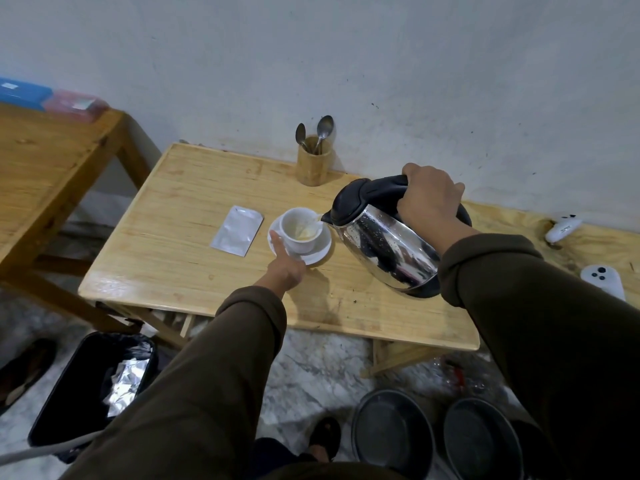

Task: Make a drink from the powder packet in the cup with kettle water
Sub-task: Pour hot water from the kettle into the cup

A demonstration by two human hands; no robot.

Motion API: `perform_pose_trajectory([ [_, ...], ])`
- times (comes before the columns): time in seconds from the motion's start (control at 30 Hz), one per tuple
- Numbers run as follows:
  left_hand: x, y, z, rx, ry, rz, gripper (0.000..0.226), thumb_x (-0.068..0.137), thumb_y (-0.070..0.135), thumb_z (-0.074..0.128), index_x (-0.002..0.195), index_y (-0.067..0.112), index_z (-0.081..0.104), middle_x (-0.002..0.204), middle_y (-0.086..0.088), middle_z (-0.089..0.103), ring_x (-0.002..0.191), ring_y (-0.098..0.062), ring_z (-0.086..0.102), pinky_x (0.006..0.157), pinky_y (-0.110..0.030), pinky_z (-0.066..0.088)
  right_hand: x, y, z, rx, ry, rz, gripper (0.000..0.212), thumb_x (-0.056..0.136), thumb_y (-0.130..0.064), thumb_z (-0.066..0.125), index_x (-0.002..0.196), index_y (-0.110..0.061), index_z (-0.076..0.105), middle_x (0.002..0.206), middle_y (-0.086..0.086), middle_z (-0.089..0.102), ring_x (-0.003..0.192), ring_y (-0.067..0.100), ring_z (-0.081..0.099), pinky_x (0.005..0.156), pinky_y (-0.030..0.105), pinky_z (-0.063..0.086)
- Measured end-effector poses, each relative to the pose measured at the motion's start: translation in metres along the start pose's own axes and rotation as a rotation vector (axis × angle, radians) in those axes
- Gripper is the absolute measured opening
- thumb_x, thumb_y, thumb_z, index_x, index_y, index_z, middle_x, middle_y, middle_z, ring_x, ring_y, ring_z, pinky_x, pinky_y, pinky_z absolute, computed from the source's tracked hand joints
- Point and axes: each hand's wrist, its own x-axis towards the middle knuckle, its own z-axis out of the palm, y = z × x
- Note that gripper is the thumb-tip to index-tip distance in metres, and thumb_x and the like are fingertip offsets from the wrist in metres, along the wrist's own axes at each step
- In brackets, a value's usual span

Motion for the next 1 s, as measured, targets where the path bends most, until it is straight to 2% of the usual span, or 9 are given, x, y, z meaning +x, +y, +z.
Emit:
perform_pose_trajectory([
  [0.1, -0.004, 0.003, -0.001, 0.02, -0.025, 0.014, 0.096, 0.086, 0.048, 0.056, 0.15, 0.029, -0.013, 0.132, -0.02, 0.054, 0.089, -0.023, 0.046, 0.081, -0.035, 0.042, 0.0, 0.0, -0.001, -0.013, -0.002, -0.001, 0.022, 0.085, -0.001, 0.05, 0.105, -0.009, 0.053, 0.085, 0.01, 0.046, 0.1, 0.038, 0.054, 0.093, 0.046, 0.037],
  [0.17, -0.004, 0.003, -0.001, 0.024, -0.024, 0.029, 0.153, 0.023, 0.096, 0.042, 0.151, 0.029, -0.012, 0.119, -0.013, 0.055, 0.089, -0.023, 0.047, 0.079, -0.035, 0.042, -0.001, 0.001, -0.001, -0.01, 0.003, -0.01, 0.019, 0.084, 0.0, 0.05, 0.1, -0.01, 0.052, 0.084, 0.01, 0.046, 0.099, 0.038, 0.054, 0.093, 0.046, 0.037],
  [0.2, -0.003, 0.001, 0.0, 0.027, -0.022, 0.019, 0.166, 0.003, 0.094, 0.029, 0.151, 0.029, -0.011, 0.116, -0.012, 0.054, 0.088, -0.023, 0.046, 0.078, -0.035, 0.041, -0.001, 0.002, -0.002, -0.01, 0.006, -0.013, 0.019, 0.083, 0.001, 0.049, 0.098, -0.01, 0.052, 0.084, 0.01, 0.046, 0.099, 0.038, 0.054, 0.093, 0.045, 0.037],
  [0.3, 0.0, 0.0, 0.002, 0.025, -0.043, 0.002, 0.123, 0.058, 0.08, 0.053, 0.151, 0.028, -0.01, 0.121, -0.013, 0.054, 0.09, -0.022, 0.045, 0.084, -0.037, 0.043, -0.001, 0.003, -0.002, -0.016, 0.007, -0.013, 0.023, 0.083, 0.001, 0.05, 0.104, -0.008, 0.054, 0.084, 0.01, 0.047, 0.099, 0.038, 0.054, 0.093, 0.045, 0.037],
  [0.4, 0.009, -0.001, 0.007, -0.154, -0.002, -0.032, 0.072, 0.095, 0.044, 0.044, 0.152, 0.019, 0.009, 0.124, -0.02, 0.055, 0.092, -0.021, 0.045, 0.085, -0.033, 0.041, -0.001, 0.004, -0.002, -0.023, 0.009, -0.011, 0.023, 0.083, 0.001, 0.05, 0.104, -0.009, 0.054, 0.084, 0.009, 0.047, 0.098, 0.037, 0.054, 0.094, 0.046, 0.037],
  [0.5, 0.011, 0.002, 0.011, -0.274, 0.011, -0.035, 0.074, 0.096, 0.058, 0.018, 0.146, 0.005, 0.029, 0.124, -0.02, 0.052, 0.098, -0.018, 0.044, 0.088, -0.025, 0.036, -0.002, 0.005, -0.003, -0.022, 0.013, -0.01, 0.02, 0.083, 0.001, 0.05, 0.099, -0.011, 0.052, 0.084, 0.009, 0.047, 0.098, 0.037, 0.054, 0.093, 0.046, 0.037],
  [0.63, 0.012, 0.004, 0.016, -0.362, 0.025, -0.058, 0.073, 0.096, 0.057, 0.015, 0.146, 0.005, 0.029, 0.117, -0.015, 0.049, 0.099, -0.016, 0.042, 0.078, -0.02, 0.035, -0.001, 0.006, -0.002, -0.026, 0.018, -0.014, 0.024, 0.083, 0.001, 0.051, 0.103, -0.01, 0.054, 0.084, 0.009, 0.047, 0.098, 0.037, 0.054, 0.092, 0.045, 0.037],
  [0.83, 0.006, -0.003, 0.007, -0.082, 0.017, 0.012, 0.081, 0.095, 0.019, 0.048, 0.151, 0.025, -0.01, 0.135, -0.023, 0.052, 0.09, -0.022, 0.044, 0.078, -0.033, 0.035, 0.0, 0.007, -0.002, -0.048, 0.018, -0.013, 0.024, 0.084, 0.0, 0.051, 0.106, -0.01, 0.054, 0.084, 0.009, 0.047, 0.099, 0.037, 0.055, 0.092, 0.046, 0.037],
  [1.0, 0.006, 0.0, 0.006, 0.001, 0.007, 0.051, 0.085, 0.094, 0.015, 0.049, 0.15, 0.024, -0.015, 0.137, -0.024, 0.051, 0.091, -0.022, 0.044, 0.079, -0.034, 0.035, 0.0, 0.006, -0.003, -0.06, 0.013, -0.02, 0.023, 0.084, -0.001, 0.051, 0.105, -0.01, 0.054, 0.084, 0.008, 0.047, 0.097, 0.036, 0.054, 0.091, 0.045, 0.037],
])
